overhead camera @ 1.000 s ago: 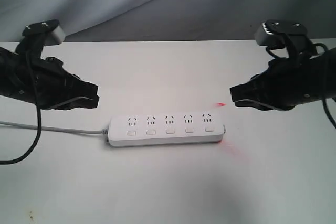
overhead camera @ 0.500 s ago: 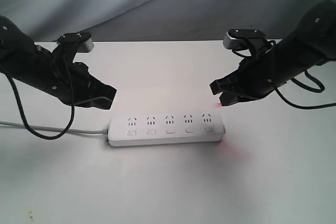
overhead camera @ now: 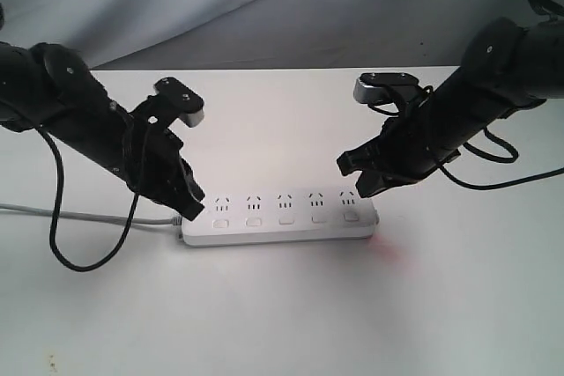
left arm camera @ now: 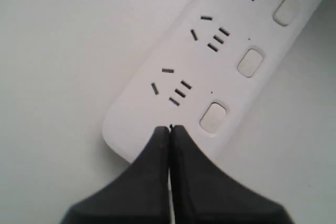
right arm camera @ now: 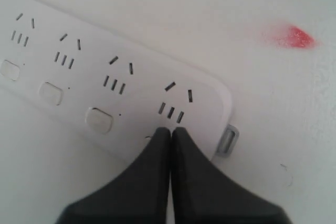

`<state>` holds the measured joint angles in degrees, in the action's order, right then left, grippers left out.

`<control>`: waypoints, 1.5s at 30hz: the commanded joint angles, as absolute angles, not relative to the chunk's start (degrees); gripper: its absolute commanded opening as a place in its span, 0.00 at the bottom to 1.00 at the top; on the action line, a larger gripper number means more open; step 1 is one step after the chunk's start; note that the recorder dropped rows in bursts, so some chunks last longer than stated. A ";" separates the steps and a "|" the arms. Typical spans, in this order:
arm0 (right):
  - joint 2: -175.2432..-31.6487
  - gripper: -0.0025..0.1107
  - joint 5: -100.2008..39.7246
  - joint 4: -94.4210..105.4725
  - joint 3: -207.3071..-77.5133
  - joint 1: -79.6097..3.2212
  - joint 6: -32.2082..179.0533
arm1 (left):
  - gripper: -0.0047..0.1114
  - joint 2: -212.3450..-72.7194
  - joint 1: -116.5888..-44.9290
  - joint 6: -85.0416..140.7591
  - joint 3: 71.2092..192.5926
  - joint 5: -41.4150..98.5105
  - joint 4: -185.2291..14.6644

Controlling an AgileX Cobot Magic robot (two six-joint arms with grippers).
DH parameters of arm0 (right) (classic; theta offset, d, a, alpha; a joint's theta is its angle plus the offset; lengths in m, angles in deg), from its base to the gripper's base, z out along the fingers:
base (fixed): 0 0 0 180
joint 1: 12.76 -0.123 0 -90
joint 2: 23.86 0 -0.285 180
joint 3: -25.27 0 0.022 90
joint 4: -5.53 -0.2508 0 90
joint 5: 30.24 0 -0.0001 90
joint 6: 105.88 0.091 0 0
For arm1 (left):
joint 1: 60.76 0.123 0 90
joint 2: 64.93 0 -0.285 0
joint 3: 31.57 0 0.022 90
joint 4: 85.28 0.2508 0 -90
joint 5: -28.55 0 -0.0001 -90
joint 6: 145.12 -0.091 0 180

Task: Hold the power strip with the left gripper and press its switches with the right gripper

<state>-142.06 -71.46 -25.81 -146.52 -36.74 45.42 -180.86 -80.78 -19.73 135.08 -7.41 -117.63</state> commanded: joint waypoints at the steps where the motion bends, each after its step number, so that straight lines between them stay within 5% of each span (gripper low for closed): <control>1: -142.05 0.02 -71.63 -26.01 -146.93 -36.86 45.71 | 0.04 -180.98 -84.85 -13.75 135.54 -2.70 -108.06; 45: -145.42 0.02 -69.93 -2.67 -146.93 -44.95 67.39 | 0.04 -185.59 -85.42 -5.37 135.54 -3.34 -98.93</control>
